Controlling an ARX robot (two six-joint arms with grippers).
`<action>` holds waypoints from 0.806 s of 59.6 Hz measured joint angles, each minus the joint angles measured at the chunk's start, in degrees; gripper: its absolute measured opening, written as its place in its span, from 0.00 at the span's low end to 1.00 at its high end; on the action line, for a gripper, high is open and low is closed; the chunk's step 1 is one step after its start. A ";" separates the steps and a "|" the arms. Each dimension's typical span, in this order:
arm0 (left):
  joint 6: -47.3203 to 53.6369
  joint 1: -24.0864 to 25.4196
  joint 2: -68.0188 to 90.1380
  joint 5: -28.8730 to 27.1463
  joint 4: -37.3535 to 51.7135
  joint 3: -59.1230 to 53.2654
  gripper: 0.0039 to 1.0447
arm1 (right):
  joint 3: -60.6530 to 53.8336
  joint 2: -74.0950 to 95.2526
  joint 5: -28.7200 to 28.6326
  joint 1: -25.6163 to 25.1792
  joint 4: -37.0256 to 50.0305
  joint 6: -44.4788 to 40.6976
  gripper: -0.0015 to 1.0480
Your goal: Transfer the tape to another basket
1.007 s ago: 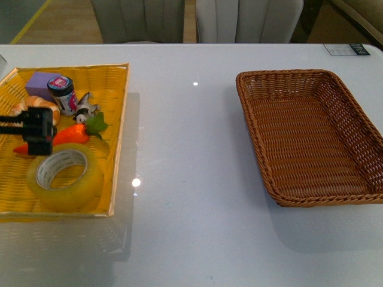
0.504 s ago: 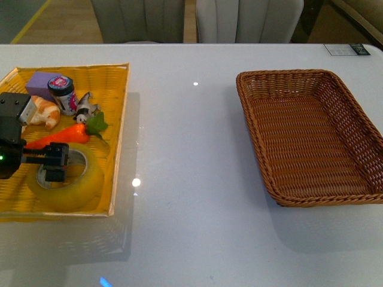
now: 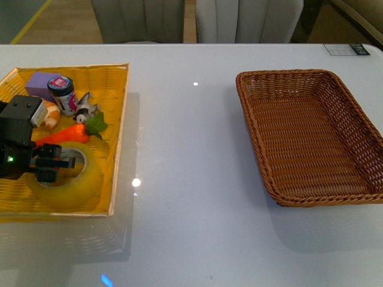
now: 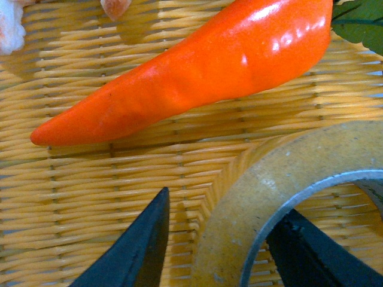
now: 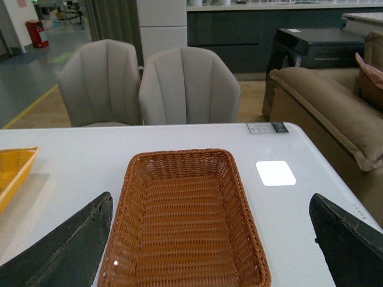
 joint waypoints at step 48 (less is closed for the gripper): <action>-16.66 -10.14 -30.47 4.39 -11.98 -2.05 0.15 | 0.00 0.00 0.00 0.00 0.00 0.00 0.91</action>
